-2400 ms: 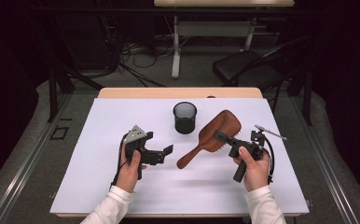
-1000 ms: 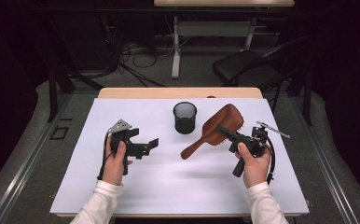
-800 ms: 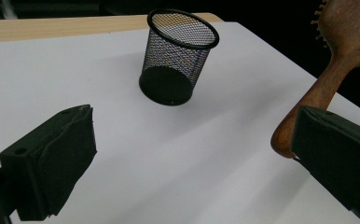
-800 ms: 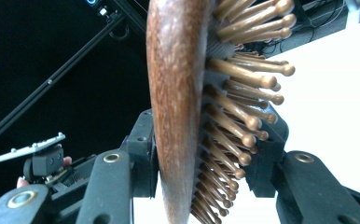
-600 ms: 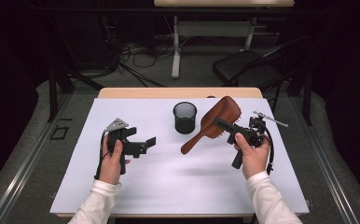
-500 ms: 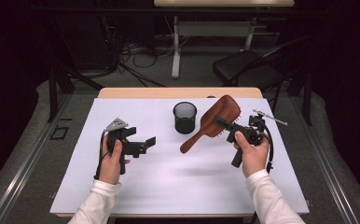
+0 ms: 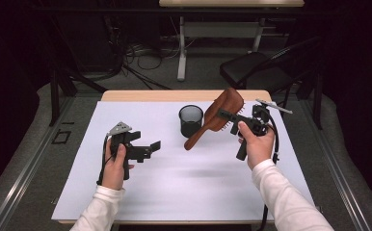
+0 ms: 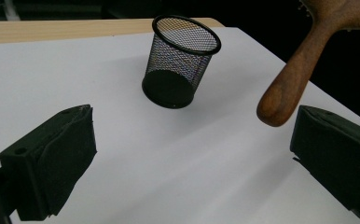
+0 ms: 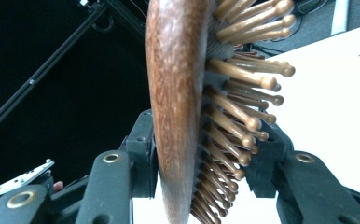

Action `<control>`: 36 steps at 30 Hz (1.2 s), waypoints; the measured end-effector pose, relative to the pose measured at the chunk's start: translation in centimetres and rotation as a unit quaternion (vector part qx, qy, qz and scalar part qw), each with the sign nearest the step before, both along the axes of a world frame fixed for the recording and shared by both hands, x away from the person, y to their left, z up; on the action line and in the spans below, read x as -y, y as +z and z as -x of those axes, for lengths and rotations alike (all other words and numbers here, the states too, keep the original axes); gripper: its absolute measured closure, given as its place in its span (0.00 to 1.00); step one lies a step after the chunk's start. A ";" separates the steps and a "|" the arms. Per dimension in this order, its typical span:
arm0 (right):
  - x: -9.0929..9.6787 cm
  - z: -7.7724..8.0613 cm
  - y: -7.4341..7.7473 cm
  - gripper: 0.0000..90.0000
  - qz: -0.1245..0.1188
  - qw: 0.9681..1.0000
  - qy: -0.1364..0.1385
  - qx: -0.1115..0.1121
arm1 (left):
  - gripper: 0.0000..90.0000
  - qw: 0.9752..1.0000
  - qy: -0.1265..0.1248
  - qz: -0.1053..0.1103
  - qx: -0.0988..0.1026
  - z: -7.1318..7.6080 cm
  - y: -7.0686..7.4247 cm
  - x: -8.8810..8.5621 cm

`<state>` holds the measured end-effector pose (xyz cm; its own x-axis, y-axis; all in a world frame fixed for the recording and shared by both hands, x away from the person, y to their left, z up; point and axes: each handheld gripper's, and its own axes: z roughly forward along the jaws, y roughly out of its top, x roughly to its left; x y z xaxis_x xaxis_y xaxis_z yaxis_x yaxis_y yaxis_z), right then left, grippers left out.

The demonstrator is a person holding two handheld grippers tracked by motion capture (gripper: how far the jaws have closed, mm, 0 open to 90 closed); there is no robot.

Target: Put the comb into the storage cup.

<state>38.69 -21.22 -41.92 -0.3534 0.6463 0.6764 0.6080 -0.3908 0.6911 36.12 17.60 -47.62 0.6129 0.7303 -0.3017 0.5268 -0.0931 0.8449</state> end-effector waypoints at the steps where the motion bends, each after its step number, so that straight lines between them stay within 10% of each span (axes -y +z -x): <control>1: 0.0 -0.2 0.1 0.59 0.005 1.000 0.001 -0.005 | 0.00 1.000 -0.001 -0.001 0.000 0.0 0.0 0.0; 36: -1.0 -5.5 2.6 0.59 0.020 0.995 -0.095 -0.002 | 0.00 1.000 0.005 0.002 -0.003 -0.2 -0.2 -0.3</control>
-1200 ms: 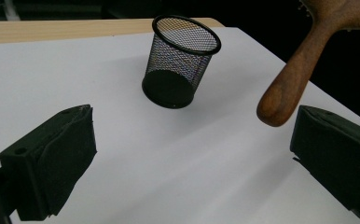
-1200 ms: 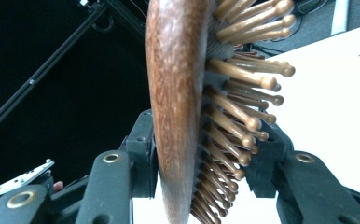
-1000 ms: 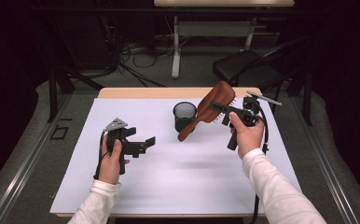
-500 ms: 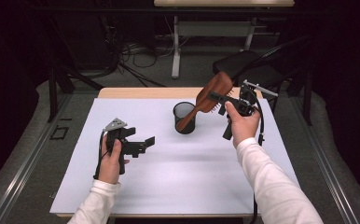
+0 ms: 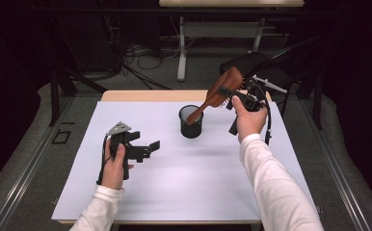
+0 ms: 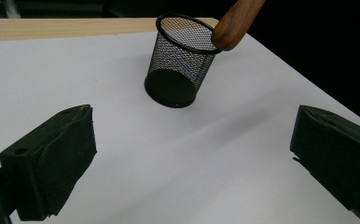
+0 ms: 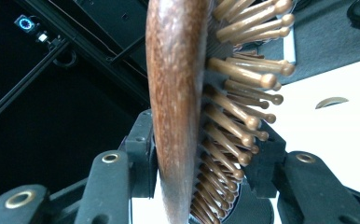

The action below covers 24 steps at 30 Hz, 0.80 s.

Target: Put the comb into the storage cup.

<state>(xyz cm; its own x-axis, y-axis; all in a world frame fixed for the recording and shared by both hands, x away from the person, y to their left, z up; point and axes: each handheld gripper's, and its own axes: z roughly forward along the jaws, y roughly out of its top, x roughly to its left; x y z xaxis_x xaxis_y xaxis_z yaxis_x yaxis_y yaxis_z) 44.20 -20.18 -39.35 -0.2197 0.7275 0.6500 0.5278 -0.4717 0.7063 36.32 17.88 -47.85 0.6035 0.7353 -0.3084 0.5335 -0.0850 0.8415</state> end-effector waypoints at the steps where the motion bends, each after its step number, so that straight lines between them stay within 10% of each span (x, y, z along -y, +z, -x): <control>1: 0.0 -0.1 0.0 0.59 0.004 1.000 -0.002 0.002 | 0.00 1.000 0.000 -0.001 0.000 0.0 0.0 0.0; 24: -1.2 -1.4 -0.9 0.58 0.057 0.997 -0.054 0.018 | 0.00 1.000 0.001 0.001 -0.001 -0.1 -0.1 0.0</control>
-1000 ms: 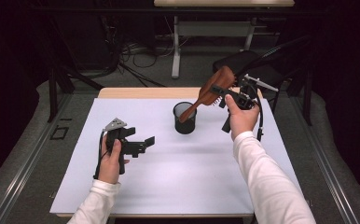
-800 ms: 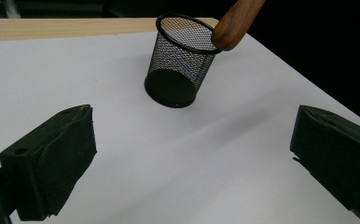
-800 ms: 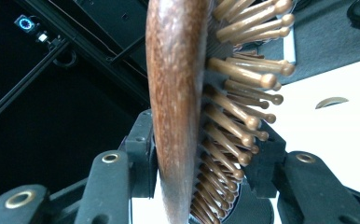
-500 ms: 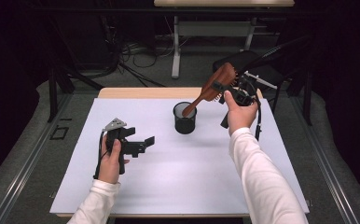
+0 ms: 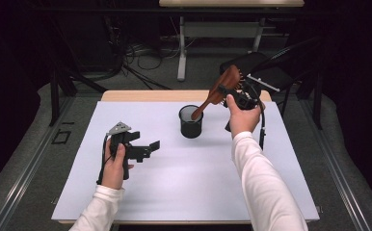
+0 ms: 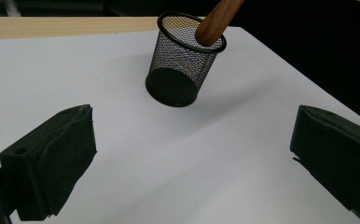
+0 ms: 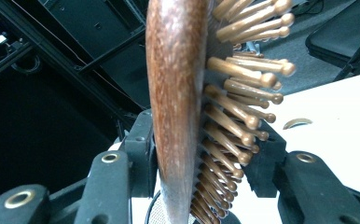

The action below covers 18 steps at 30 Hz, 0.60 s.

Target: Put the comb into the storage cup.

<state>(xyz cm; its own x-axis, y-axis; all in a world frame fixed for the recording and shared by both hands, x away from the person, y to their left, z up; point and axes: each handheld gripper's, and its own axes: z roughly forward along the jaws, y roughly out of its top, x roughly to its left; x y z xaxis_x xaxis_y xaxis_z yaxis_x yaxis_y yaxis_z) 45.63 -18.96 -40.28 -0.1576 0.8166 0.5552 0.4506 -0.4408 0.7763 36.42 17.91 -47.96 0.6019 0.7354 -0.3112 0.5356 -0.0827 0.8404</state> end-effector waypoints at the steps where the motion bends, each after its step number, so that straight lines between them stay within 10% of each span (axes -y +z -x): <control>1: -0.1 -0.1 -0.1 0.58 0.002 1.000 -0.002 0.000 | 0.00 1.000 0.000 0.000 0.000 0.0 0.0 0.0; 18: -2.0 -0.8 -2.2 0.58 0.015 1.000 -0.011 -0.005 | 0.00 1.000 0.000 -0.003 -0.001 -0.1 -0.1 -0.1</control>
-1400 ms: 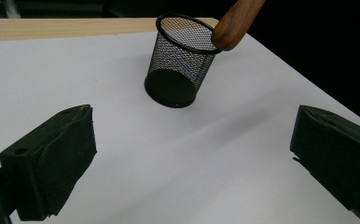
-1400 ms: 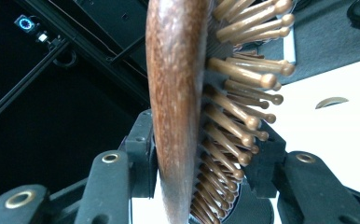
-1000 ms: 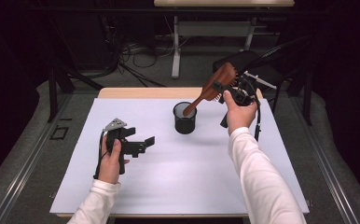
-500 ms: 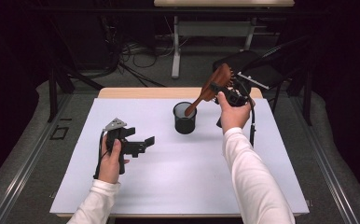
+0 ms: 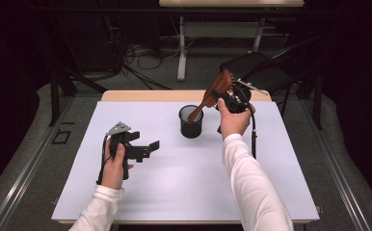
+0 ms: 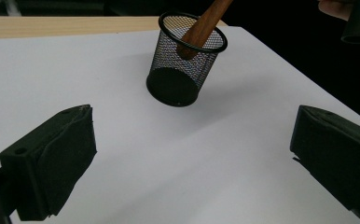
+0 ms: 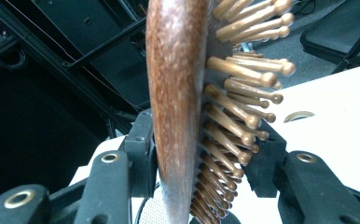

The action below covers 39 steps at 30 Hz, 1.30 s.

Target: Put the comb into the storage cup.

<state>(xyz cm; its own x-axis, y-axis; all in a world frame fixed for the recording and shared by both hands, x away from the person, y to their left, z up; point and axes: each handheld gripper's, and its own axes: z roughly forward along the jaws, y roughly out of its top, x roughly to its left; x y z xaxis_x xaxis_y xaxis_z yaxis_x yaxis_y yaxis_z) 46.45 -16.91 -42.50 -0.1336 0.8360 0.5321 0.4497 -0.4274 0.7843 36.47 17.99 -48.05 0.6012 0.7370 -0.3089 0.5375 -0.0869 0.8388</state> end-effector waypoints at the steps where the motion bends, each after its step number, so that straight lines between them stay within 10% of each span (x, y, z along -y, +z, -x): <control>1: -0.1 -0.1 -0.1 0.58 0.003 1.000 0.001 0.000 | 0.00 1.000 0.000 0.000 0.000 0.0 0.0 0.0; 39: -1.9 -0.9 -2.5 0.58 0.008 1.000 0.006 -0.012 | 0.00 1.000 0.003 0.002 -0.001 -0.1 -0.2 -0.3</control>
